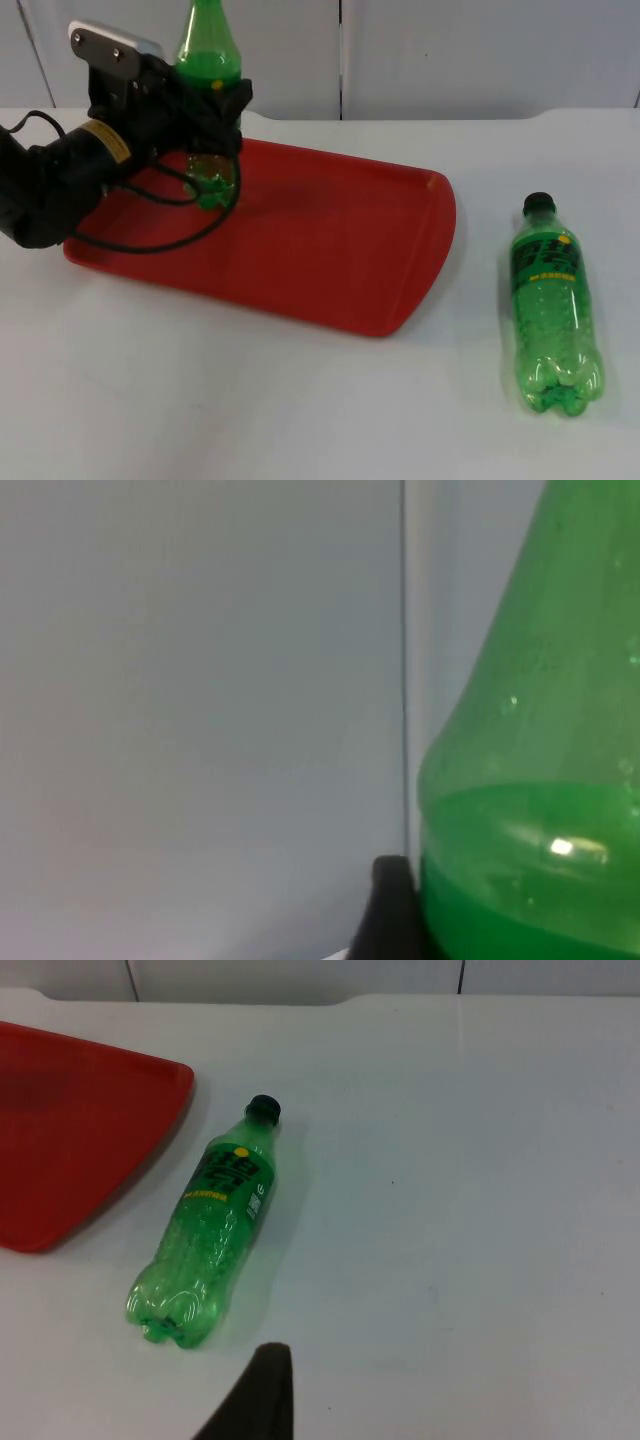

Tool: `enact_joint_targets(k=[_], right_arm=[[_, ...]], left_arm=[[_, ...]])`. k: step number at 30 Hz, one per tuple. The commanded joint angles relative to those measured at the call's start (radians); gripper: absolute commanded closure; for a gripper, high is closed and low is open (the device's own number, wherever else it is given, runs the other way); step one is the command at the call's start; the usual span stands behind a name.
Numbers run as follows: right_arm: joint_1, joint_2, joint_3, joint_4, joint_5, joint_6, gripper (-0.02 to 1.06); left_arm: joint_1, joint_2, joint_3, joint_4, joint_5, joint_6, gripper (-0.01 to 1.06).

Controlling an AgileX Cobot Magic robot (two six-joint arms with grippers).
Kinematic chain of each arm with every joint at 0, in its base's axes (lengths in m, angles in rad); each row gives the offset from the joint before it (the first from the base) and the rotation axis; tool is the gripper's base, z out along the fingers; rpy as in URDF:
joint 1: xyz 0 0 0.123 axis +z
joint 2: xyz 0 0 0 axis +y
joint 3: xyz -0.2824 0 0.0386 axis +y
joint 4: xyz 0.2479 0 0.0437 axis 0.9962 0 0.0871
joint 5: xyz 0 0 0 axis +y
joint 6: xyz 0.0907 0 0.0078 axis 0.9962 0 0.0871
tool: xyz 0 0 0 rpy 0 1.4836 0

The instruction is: Place the bottle upright on the tray.

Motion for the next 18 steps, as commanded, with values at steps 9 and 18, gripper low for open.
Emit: enact_joint_targets(k=[9,18], right_arm=[[-0.005,-0.004,0.007,0.001,-0.001,0.001,0.03],[-0.005,-0.004,0.007,0.001,-0.001,0.001,0.03]], left_arm=[[0.002,-0.002,-0.003,0.036,0.003,-0.013,0.0],[0.002,-0.006,0.056,-0.001,-0.03,0.029,0.0]])
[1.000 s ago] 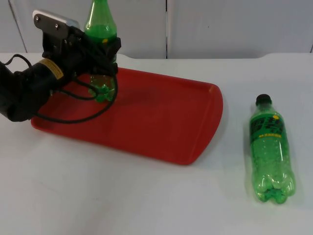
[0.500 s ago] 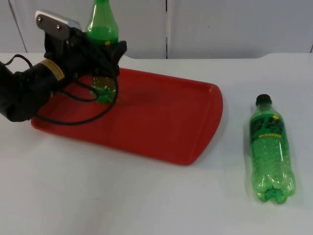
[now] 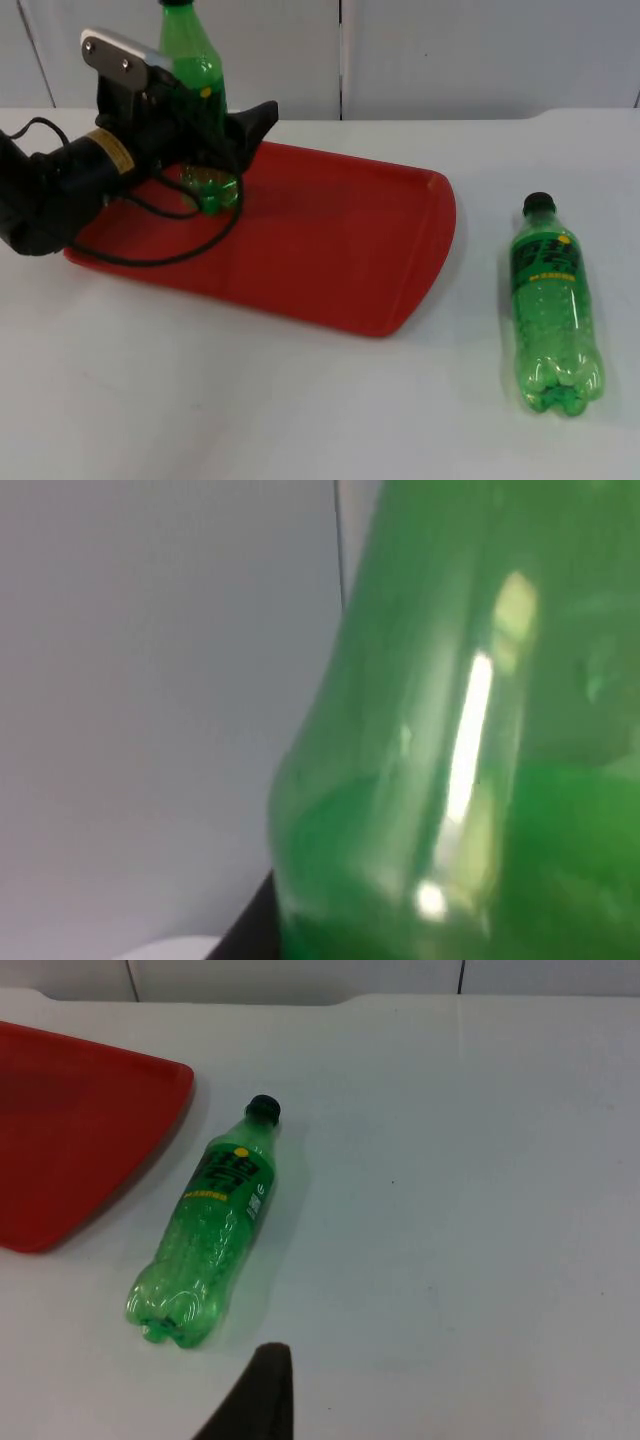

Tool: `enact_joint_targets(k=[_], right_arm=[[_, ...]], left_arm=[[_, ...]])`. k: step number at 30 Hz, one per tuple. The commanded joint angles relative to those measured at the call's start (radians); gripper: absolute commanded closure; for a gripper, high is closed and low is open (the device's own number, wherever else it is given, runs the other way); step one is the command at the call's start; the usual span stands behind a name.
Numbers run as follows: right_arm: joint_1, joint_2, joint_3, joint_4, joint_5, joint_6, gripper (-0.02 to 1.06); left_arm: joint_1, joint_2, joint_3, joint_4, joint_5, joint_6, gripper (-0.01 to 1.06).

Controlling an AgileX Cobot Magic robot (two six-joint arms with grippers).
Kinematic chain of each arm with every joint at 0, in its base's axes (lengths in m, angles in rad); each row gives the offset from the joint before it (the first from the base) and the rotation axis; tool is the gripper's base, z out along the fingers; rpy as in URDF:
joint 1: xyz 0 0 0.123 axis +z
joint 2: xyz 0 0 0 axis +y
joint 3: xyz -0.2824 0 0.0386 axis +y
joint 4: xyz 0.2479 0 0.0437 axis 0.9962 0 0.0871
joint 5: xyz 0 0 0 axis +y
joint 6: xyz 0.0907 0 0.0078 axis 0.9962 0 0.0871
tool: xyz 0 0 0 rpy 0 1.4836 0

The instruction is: Place the bottle upright on the tray.

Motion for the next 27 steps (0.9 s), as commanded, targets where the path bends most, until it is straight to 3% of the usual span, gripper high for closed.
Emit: enact_joint_targets(k=[1,5,16,27], right_arm=[[-0.005,-0.004,0.007,0.001,-0.001,0.001,0.03],[-0.005,-0.004,0.007,0.001,-0.001,0.001,0.03],[-0.005,-0.004,0.007,0.001,-0.001,0.001,0.03],[-0.005,-0.004,0.007,0.001,-0.001,0.001,0.03]], left_arm=[[0.002,-0.006,0.02,-0.036,-0.025,0.02,0.0],[0.002,-0.021,0.09,-0.142,-0.031,0.06,0.0],[0.002,-0.071,0.224,-0.135,-0.031,0.071,0.0],[0.002,-0.211,0.464,-0.15,-0.031,0.081,0.0]])
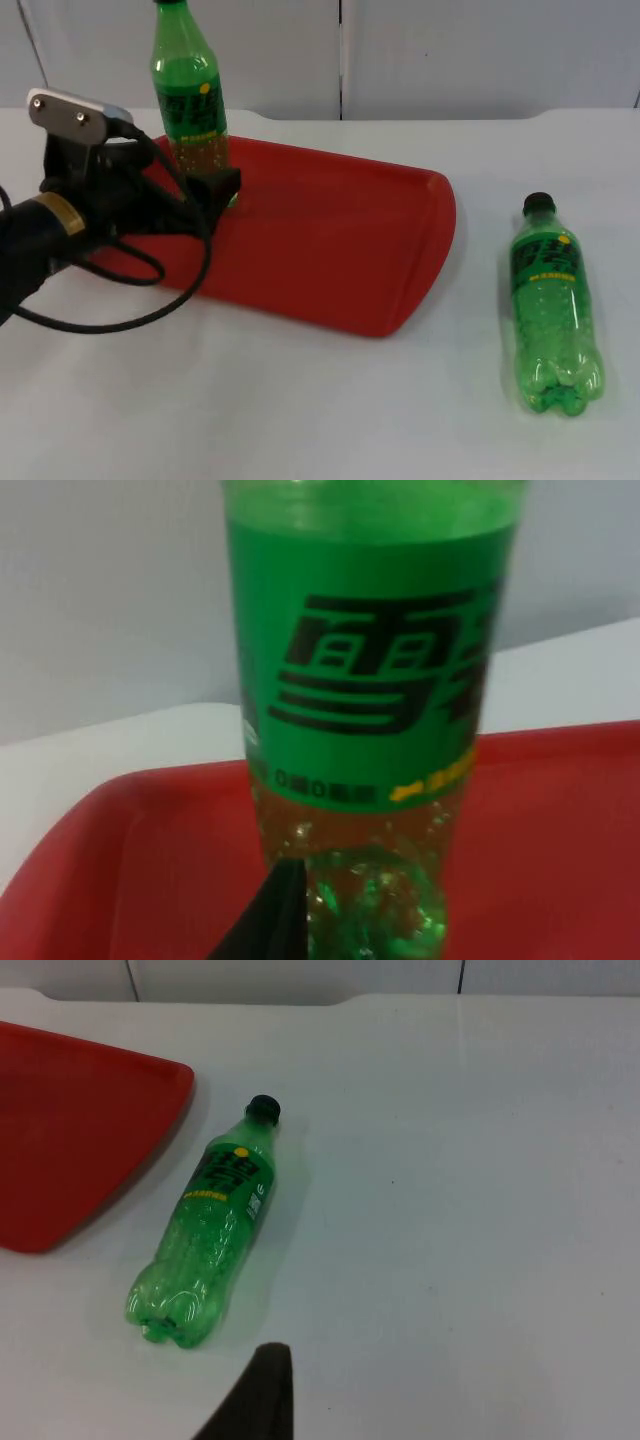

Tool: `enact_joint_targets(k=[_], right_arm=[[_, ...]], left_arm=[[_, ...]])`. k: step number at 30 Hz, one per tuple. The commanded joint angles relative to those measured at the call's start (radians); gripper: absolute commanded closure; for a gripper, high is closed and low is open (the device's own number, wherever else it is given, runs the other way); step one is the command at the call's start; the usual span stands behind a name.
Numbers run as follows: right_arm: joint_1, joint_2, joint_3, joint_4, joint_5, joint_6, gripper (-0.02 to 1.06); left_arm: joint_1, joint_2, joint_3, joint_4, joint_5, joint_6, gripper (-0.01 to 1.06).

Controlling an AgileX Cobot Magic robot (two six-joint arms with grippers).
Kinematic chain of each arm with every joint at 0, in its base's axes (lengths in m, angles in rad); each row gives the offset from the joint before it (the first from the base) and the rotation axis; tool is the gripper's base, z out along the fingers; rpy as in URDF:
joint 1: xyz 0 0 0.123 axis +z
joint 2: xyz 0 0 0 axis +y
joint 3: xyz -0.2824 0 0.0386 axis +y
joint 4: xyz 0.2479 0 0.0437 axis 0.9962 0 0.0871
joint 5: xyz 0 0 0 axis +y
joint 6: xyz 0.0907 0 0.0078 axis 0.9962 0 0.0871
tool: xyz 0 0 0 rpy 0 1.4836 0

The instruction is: Place the bottle upright on the tray.

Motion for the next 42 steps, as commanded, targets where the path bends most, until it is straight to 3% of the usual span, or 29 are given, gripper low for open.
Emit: enact_joint_targets(k=[1,4,7,8,12,14,18,24,33,42], right_arm=[[-0.005,-0.004,0.007,0.001,-0.001,0.001,0.03],[-0.005,-0.004,0.007,0.001,-0.001,0.001,0.03],[-0.005,-0.004,0.007,0.001,-0.001,0.001,0.03],[-0.005,-0.004,0.007,0.001,-0.001,0.001,0.03],[-0.005,-0.004,0.007,0.001,-0.001,0.001,0.03],[-0.005,-0.004,0.007,0.001,-0.001,0.001,0.03],[-0.005,-0.004,0.007,0.001,-0.001,0.001,0.03],[-0.005,-0.004,0.007,0.001,-0.001,0.001,0.03],[-0.005,-0.004,0.007,0.001,-0.001,0.001,0.03],[-0.005,-0.004,0.007,0.001,-0.001,0.001,0.03]], left_arm=[[0.002,-0.048,0.042,-0.005,-0.01,0.001,0.0],[0.002,-0.107,0.071,0.023,-0.01,-0.011,0.0],[0.002,-0.211,0.096,0.069,0.133,-0.014,0.0],[0.002,-0.211,0.096,0.069,0.133,-0.014,0.0],[0.002,-0.369,0.106,0.078,0.367,-0.048,0.0],[0.002,-0.403,0.106,0.078,0.408,-0.057,0.0],[0.002,-0.557,0.106,0.078,0.574,-0.108,0.0],[0.002,-0.718,0.106,0.08,0.692,-0.196,0.0],[-0.007,-0.95,0.106,0.099,0.953,-0.345,0.0],[-0.118,-1.096,0.106,0.089,1.143,-0.348,0.0]])
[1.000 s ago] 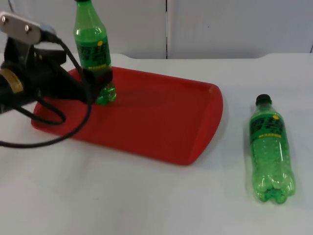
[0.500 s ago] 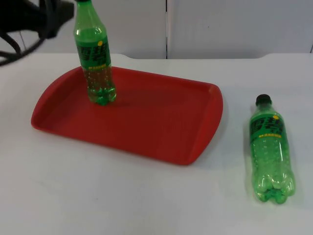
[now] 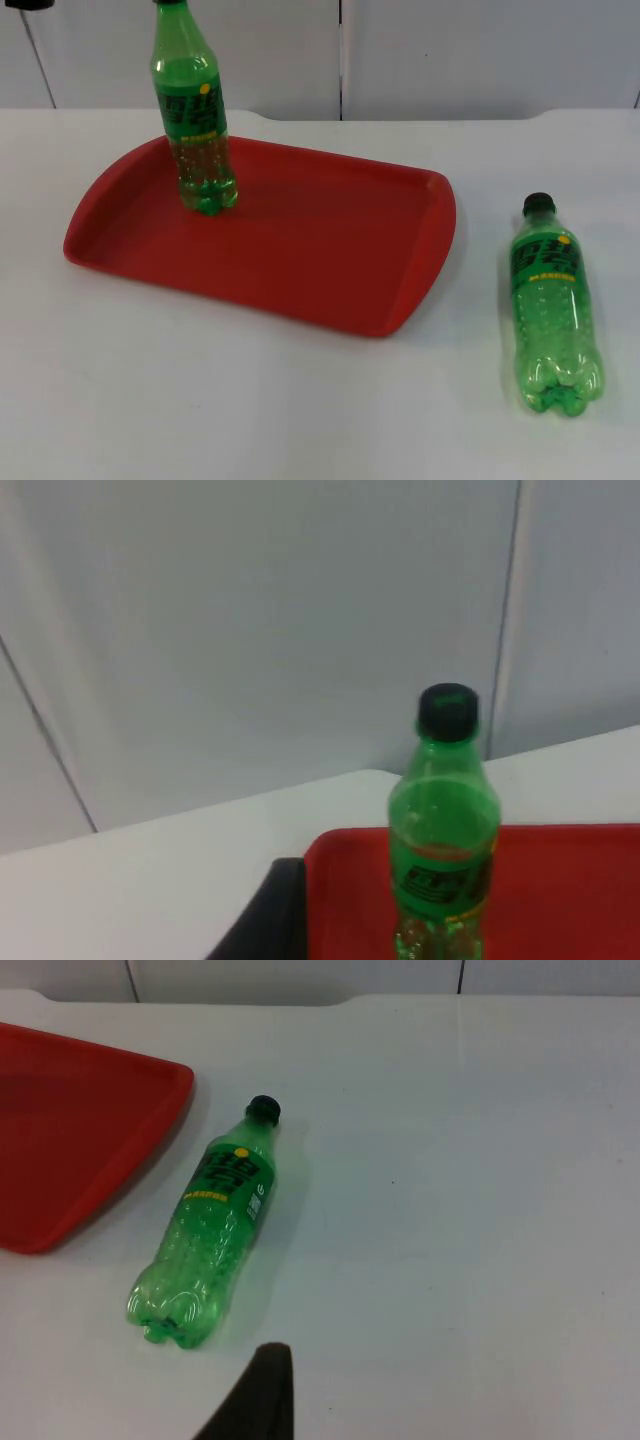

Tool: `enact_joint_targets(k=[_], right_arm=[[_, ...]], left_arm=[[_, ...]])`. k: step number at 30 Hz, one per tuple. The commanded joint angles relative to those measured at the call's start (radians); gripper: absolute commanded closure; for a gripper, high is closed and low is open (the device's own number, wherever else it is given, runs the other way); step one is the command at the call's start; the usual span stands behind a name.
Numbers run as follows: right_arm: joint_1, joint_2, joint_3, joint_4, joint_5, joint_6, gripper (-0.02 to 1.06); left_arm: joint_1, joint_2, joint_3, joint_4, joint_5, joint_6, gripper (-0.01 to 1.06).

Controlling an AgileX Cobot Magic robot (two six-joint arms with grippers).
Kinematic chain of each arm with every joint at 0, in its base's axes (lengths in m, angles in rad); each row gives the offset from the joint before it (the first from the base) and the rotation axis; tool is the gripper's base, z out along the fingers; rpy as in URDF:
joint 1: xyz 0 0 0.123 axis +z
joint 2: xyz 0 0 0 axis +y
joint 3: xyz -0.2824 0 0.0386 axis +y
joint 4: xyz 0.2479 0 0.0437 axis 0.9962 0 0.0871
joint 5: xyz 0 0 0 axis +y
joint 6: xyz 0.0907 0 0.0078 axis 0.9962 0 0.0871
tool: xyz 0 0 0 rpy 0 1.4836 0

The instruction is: Place the bottle upright on the tray.

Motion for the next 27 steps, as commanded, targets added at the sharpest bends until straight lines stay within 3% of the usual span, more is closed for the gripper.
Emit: enact_joint_targets(k=[1,12,20,27], right_arm=[[-0.005,-0.004,0.007,0.001,-0.001,-0.003,0.03],[-0.005,-0.004,0.007,0.001,-0.001,-0.003,0.03],[-0.005,-0.004,0.007,0.001,-0.001,-0.003,0.03],[-0.005,-0.004,0.007,0.001,-0.001,-0.003,0.03]], left_arm=[[-0.038,-0.039,0.006,-0.02,0.059,-0.011,0.0],[-0.174,-0.181,0.006,-0.116,0.282,-0.011,0.0],[-0.219,-0.291,0.006,-0.13,0.446,0.002,0.0],[-0.219,-0.416,0.006,-0.292,0.534,0.194,0.0]])
